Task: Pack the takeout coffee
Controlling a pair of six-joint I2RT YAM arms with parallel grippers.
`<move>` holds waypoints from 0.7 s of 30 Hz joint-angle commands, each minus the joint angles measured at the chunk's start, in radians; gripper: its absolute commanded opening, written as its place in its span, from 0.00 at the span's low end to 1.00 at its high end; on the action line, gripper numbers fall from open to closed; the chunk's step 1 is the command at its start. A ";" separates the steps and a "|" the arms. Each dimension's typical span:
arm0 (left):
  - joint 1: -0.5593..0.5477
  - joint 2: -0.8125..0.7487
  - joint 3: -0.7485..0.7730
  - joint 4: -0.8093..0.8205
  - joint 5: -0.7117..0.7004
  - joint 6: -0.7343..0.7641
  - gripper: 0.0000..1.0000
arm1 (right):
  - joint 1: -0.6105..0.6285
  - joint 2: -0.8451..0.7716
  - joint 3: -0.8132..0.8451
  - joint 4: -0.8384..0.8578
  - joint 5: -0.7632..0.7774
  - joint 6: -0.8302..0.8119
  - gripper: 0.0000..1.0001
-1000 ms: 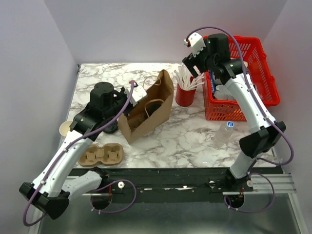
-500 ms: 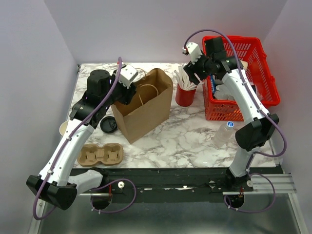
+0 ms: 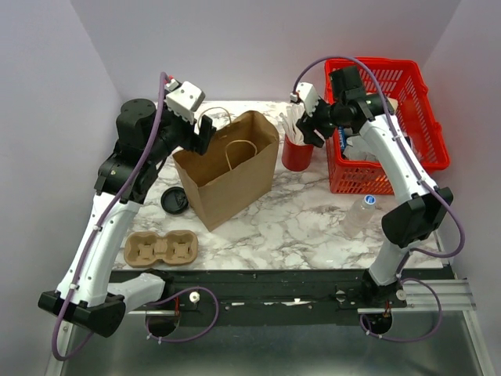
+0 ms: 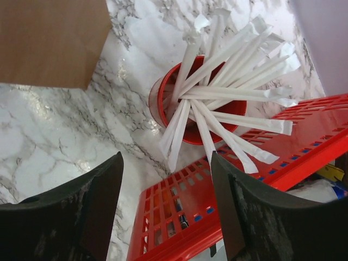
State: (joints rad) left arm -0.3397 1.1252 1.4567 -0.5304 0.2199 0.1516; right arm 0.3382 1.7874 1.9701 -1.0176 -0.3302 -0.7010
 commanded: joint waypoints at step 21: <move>0.019 -0.010 0.041 0.006 -0.010 -0.015 0.84 | -0.007 0.070 -0.027 -0.021 -0.013 -0.153 0.50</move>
State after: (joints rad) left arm -0.3283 1.1313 1.4982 -0.5220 0.2203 0.1455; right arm 0.3382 1.8168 1.9247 -1.0592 -0.3454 -0.8394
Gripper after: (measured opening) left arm 0.840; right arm 0.503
